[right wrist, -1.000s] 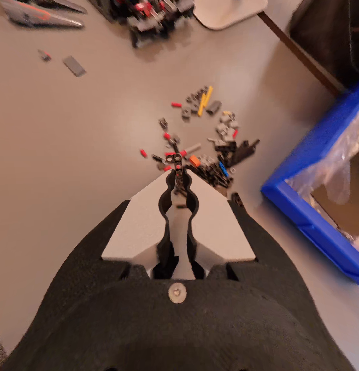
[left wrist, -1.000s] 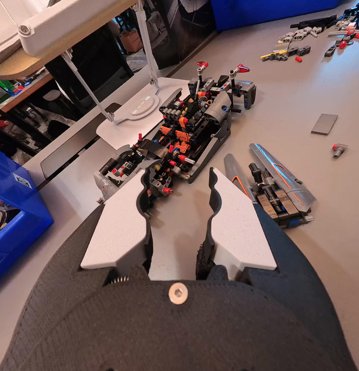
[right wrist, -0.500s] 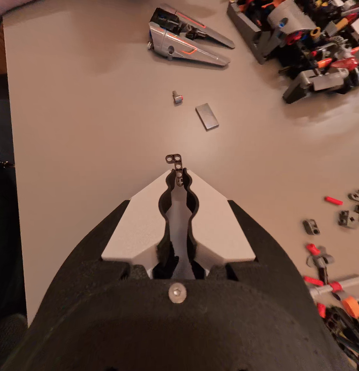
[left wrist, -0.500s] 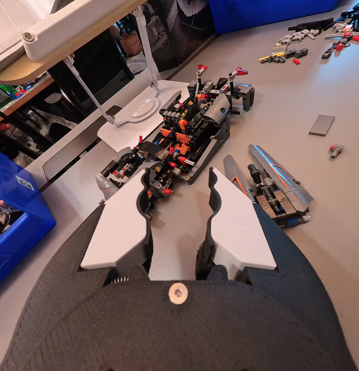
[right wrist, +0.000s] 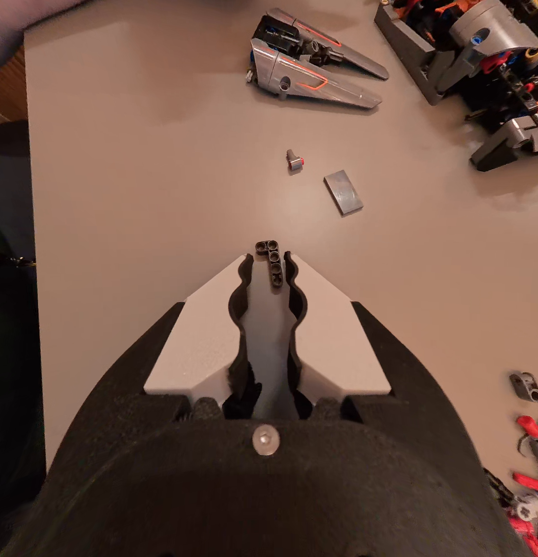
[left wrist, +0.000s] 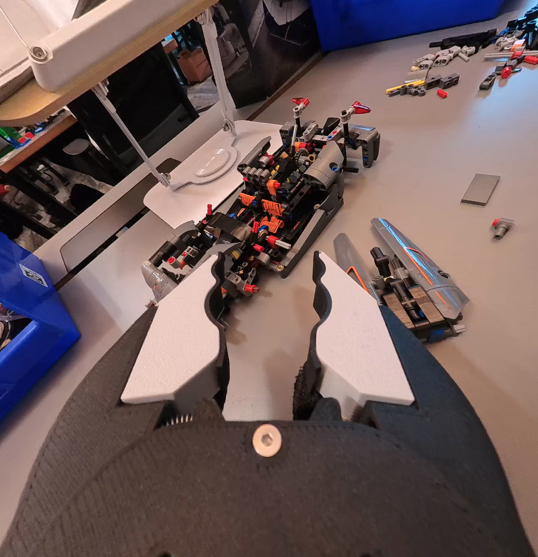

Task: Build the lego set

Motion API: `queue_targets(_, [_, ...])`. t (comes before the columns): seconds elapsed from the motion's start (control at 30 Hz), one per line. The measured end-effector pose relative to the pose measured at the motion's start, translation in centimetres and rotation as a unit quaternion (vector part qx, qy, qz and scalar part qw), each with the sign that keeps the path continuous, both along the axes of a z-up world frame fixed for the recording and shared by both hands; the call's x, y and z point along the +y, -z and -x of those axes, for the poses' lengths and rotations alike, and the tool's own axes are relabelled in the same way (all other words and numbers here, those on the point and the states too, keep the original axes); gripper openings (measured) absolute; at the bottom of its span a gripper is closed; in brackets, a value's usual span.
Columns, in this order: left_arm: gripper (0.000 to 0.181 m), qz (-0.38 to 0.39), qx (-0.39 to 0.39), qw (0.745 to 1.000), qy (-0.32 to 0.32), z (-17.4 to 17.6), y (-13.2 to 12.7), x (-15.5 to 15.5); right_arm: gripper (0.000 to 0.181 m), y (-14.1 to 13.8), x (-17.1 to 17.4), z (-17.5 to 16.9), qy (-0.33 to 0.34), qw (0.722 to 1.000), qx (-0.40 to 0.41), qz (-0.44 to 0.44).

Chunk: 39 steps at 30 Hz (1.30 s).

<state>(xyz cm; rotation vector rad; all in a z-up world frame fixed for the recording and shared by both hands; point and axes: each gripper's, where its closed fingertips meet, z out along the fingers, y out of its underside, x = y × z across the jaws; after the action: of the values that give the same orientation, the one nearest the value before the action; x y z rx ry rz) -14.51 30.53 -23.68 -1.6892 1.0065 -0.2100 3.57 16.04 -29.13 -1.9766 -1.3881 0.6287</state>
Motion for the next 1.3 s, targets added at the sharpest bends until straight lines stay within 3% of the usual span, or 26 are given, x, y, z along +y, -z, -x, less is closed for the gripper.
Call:
queue_targets(0.23, [0.056, 0.001, -0.001, 1.0, -0.002, 0.0, 0.1, 0.1, 0.017, -1.9, 1.2, -2.9, 0.037, 0.999, 0.03, -0.026])
queue_targets(0.53, [0.056, 0.003, -0.002, 1.0, -0.004, 0.0, 0.2, 0.2, 0.023, -3.4, 4.1, -11.9, 0.161, 0.985, 0.014, -0.065])
queue_targets(0.73, [0.056, 0.004, -0.002, 1.0, -0.008, 0.1, 0.3, 0.3, 0.022, -3.7, 4.7, -16.6, 0.208, 0.975, -0.014, -0.08])
queue_targets(1.3, [0.056, 0.005, -0.004, 1.0, -0.013, 0.4, 0.3, 0.5, 0.027, -3.0, 5.4, -20.1, 0.249, 0.964, -0.034, -0.086])
